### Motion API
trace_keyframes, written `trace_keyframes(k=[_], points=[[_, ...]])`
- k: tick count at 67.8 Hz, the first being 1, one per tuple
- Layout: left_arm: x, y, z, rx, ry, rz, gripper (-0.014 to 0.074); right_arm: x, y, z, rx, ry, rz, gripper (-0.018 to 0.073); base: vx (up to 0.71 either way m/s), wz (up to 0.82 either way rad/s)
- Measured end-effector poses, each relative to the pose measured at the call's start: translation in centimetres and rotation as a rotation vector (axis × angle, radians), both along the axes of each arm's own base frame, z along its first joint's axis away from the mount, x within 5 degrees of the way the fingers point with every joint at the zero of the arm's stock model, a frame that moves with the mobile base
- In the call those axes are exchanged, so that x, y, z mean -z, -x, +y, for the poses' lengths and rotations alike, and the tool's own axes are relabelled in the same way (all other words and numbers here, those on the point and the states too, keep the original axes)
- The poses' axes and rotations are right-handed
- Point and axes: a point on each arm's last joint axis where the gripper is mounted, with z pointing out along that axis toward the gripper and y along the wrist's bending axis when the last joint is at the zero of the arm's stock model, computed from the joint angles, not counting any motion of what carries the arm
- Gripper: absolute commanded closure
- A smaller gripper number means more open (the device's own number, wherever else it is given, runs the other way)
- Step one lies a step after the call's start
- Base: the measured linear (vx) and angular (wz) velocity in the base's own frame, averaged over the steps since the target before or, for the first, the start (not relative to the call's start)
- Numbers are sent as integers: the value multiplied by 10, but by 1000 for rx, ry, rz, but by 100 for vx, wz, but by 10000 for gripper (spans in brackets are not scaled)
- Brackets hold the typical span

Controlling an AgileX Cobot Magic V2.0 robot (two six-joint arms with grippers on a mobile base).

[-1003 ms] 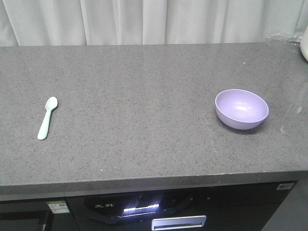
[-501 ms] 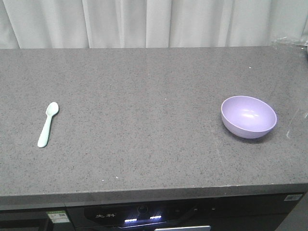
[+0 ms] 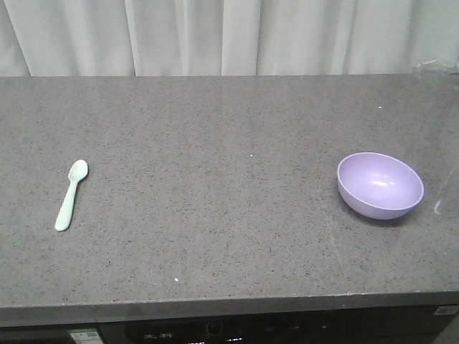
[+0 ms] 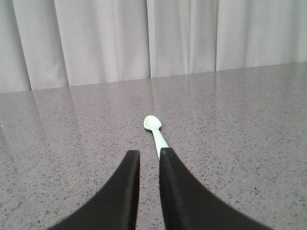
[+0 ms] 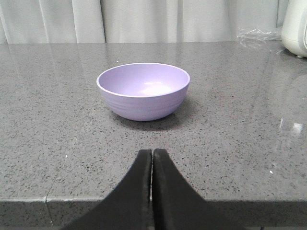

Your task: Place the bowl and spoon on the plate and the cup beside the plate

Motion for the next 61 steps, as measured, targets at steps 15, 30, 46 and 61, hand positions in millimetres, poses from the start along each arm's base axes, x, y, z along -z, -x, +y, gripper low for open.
trace_keyframes(k=[15,30,46,61], points=[[0,0,0,0,0,0,485,0,0,0,0,0,0,562,4,1],[0,0,0,0,0,0,485,0,0,0,0,0,0,562,3,1],[0,0,0,0,0,0,485,0,0,0,0,0,0,562,3,0],[0,0,0,0,0,0,485,0,0,0,0,0,0,562,2,1]])
